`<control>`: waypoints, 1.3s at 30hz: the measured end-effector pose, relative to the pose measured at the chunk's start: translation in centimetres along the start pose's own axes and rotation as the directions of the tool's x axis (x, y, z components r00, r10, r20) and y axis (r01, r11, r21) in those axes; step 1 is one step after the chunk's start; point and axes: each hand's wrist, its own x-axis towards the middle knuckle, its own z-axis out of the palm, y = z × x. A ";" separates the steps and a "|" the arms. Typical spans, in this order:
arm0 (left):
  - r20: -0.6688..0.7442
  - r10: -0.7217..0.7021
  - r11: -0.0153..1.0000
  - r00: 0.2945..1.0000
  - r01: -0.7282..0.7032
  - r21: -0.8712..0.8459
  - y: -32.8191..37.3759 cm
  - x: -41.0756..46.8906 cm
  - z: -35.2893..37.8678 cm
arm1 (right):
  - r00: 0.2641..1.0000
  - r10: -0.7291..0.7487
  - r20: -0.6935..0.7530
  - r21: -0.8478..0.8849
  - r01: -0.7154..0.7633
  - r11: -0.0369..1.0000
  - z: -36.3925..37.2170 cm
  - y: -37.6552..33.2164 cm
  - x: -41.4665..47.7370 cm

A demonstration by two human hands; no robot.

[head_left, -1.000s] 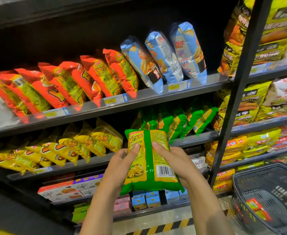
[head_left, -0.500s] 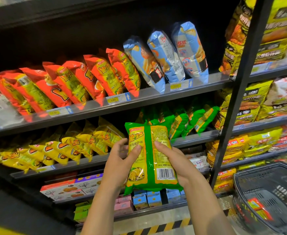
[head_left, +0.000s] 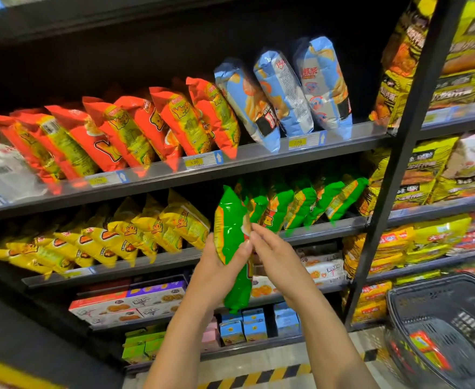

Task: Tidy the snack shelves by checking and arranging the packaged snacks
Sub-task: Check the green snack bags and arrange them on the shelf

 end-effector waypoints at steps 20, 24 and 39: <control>0.123 -0.154 0.831 0.980 0.196 -0.521 -1.6 -0.2 -2.2 | 0.989 0.089 0.119 0.264 -0.118 0.957 -1.3 0.1 -0.3; 0.097 -0.098 0.858 0.990 0.134 -0.495 -1.5 -0.1 -2.5 | 0.995 0.030 0.095 0.239 -0.053 0.970 -1.5 -0.2 -0.5; 0.091 0.005 0.917 0.996 0.031 -0.398 -2.9 1.3 -3.9 | 0.992 -0.076 0.103 0.236 0.050 0.971 -2.9 0.4 -0.1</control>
